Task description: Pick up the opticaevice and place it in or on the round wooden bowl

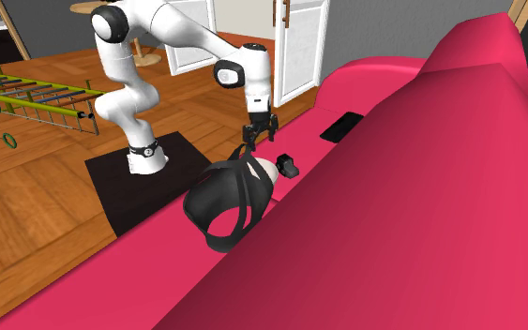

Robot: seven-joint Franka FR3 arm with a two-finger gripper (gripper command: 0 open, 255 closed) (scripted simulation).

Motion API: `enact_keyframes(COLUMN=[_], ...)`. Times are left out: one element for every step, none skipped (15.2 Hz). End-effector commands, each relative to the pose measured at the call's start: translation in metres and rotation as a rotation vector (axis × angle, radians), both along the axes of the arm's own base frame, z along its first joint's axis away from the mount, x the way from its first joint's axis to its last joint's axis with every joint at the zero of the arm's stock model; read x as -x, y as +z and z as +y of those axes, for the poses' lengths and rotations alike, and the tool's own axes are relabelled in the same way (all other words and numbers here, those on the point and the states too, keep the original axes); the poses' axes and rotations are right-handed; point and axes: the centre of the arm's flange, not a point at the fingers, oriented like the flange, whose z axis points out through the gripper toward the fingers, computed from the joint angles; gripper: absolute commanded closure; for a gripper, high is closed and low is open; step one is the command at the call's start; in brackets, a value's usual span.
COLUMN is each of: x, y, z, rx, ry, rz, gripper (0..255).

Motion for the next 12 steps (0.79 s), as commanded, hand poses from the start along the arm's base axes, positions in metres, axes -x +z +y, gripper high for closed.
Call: enact_keyframes(x=[-0.012, -0.017, -0.023, -0.029, -0.034, -0.04, -0.045, -0.051, -0.054, -0.054, -0.054, -0.054], y=[-0.014, -0.021, -0.029, -0.036, -0.043, -0.05, -0.057, -0.064, -0.068, -0.073, -0.078, -0.084], z=[0.016, 0.026, 0.036, 0.045, 0.055, 0.065, 0.074, 0.084, 0.089, 0.089, 0.089, 0.089], rx=[-0.001, -0.001, -0.002, -0.002, -0.002, -0.003, -0.003, -0.003, -0.004, -0.004, -0.004, -0.004], ry=[0.0, 0.001, 0.002, 0.002, 0.003, 0.004, 0.005, 0.005, 0.006, 0.006, 0.006, 0.006], rz=[0.003, 0.004, 0.006, 0.007, 0.009, 0.011, 0.012, 0.014, 0.014, 0.014, 0.014, 0.014], gripper=[0, 0, 0, 0, 0, 0, 0, 0, 0, 0, 0, 0])
